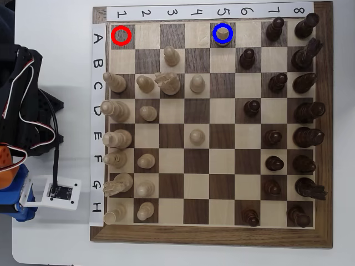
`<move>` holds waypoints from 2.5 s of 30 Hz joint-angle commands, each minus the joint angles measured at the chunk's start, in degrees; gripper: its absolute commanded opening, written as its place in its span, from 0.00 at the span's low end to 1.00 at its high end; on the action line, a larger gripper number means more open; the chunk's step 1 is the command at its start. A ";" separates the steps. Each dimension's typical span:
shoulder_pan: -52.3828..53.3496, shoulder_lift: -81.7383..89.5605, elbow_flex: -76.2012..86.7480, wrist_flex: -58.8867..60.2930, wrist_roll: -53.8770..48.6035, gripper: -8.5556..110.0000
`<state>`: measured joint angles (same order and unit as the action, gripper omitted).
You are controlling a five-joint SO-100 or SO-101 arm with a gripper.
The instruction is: Move the piece to destination
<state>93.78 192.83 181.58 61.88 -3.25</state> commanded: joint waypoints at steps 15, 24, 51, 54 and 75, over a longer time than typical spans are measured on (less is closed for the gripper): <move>-3.16 3.43 -2.64 1.05 -3.69 0.07; -0.62 3.43 -2.64 0.88 -0.62 0.07; -0.53 3.43 -2.64 0.97 1.23 0.07; -0.26 3.43 -2.64 0.97 1.41 0.07; -0.26 3.43 -2.64 0.97 1.41 0.07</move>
<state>92.20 192.83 181.58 61.88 -3.69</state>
